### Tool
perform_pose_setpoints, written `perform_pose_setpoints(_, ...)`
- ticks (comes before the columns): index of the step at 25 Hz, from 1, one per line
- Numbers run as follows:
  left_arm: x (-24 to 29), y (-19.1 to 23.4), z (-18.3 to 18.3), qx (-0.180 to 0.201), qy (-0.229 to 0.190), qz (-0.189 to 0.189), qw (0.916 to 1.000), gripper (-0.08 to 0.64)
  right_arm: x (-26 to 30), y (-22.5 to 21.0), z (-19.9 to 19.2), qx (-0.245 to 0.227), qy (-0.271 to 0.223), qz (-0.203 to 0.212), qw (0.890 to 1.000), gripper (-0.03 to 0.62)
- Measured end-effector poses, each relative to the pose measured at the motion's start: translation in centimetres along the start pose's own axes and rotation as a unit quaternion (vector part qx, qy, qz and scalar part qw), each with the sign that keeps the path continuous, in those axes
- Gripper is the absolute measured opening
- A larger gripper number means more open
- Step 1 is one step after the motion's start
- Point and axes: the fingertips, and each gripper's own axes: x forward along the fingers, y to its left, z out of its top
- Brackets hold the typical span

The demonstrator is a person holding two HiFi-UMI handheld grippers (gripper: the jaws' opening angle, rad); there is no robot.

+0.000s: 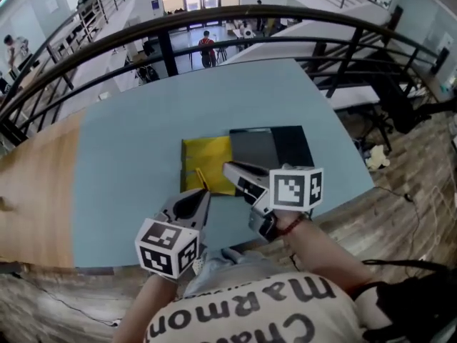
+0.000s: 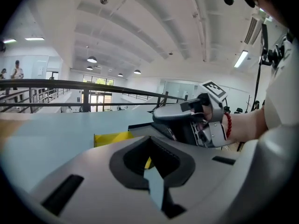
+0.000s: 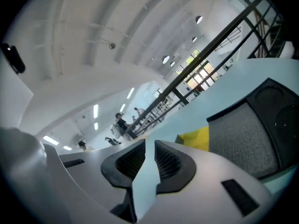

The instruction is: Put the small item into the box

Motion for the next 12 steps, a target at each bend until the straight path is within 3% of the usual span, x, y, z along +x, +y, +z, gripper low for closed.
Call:
perform_pose_setpoints(3,0.8,-2.5,0.7,0.015,-0.014,-0.001,0.9998,-0.001,-3.4,1.7,1.0,-0.013,-0.032,0.045,0.998,0.074)
perform_pose_setpoints(7,2.5,-7.4,0.6,0.028,-0.019,-0.007,0.9994,0.0,-8.0,1.0,1.0,-0.063,-0.031,0.046,0.996,0.064)
perform_pose_setpoints(12,3.7,-12.5,-0.2,0.036,-0.032,0.001,0.9988,-0.001,-13.1,-1.3,0.1,-0.075,-0.016,0.034,0.996,0.06)
